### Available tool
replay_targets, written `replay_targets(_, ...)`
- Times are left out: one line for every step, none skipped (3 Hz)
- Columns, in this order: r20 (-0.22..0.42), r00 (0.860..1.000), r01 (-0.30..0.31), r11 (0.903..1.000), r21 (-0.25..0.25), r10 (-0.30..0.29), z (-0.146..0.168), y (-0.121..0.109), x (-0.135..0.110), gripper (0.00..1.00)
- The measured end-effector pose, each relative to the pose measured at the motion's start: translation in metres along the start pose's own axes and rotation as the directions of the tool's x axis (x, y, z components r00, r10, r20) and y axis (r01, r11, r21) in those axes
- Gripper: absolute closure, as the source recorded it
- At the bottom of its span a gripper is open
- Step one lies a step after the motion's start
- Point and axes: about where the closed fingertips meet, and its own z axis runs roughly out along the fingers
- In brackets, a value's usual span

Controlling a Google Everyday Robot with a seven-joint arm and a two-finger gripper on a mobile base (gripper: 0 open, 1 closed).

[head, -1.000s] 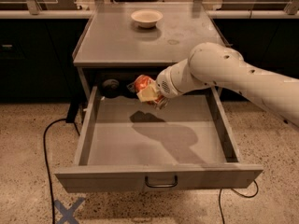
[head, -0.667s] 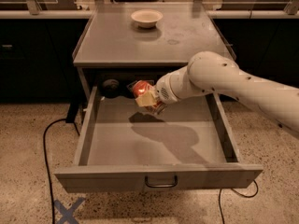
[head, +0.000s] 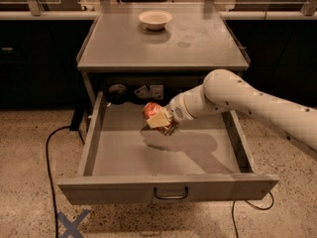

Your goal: Place coke can into top drawer

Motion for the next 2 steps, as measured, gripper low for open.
replay_targets(-0.058,0.998,-0.031,0.9995,-0.009,0.03,0.0056,-0.0035,0.021,1.0)
replay_targets(-0.058,0.998,-0.031,0.9995,-0.009,0.03,0.0058,-0.0035,0.0211,1.0)
